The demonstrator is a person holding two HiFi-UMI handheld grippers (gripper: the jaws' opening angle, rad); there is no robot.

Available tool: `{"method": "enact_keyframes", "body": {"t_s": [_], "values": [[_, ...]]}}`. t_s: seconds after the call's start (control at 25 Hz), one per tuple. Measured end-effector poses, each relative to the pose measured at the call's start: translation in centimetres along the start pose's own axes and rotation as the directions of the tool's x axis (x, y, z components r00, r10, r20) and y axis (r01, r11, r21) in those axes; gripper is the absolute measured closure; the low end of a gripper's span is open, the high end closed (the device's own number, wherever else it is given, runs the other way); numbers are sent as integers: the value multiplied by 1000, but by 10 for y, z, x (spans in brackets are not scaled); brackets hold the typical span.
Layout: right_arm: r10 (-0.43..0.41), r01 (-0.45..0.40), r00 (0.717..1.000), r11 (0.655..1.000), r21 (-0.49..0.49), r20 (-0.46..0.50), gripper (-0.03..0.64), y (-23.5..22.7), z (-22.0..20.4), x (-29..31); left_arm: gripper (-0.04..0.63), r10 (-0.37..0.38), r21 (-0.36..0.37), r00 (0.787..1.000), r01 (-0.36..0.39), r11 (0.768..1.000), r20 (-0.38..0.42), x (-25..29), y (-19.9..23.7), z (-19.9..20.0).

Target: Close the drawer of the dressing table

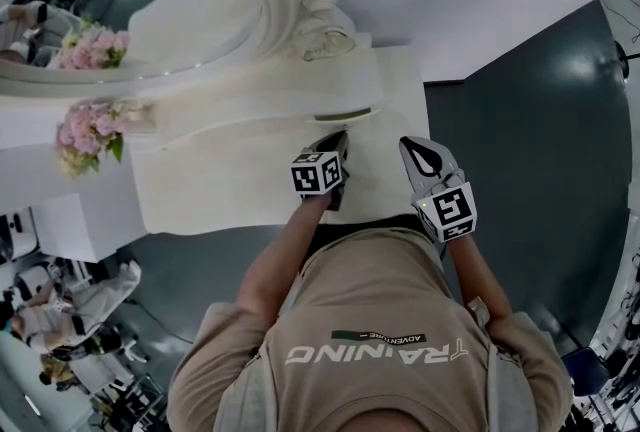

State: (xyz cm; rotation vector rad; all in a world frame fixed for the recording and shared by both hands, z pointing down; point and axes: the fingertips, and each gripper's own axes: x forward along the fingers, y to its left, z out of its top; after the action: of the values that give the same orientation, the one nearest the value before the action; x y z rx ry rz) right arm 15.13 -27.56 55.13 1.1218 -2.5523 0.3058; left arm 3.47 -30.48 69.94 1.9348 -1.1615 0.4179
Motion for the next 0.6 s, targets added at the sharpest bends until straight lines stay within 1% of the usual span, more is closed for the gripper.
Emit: {"method": "enact_keyframes", "body": {"t_s": [0.12, 0.28, 0.4, 0.6], "values": [[1, -1, 1000, 1000, -1, -2, 615, -1, -2, 2, 578, 1, -35, 1000, 0, 999, 13, 3, 7, 7], [-1, 1, 1000, 1000, 1, -3, 615, -3, -1, 1, 578, 4, -18, 1000, -4, 1000, 19, 6, 8, 16], [-4, 4, 1000, 1000, 2, -8, 614, -6, -3, 1, 578, 14, -25, 999, -14, 1000, 35, 9, 11, 23], [-11, 11, 1000, 1000, 2, -15, 615, -12, -2, 0, 578, 12, -14, 999, -11, 1000, 33, 13, 12, 30]]}}
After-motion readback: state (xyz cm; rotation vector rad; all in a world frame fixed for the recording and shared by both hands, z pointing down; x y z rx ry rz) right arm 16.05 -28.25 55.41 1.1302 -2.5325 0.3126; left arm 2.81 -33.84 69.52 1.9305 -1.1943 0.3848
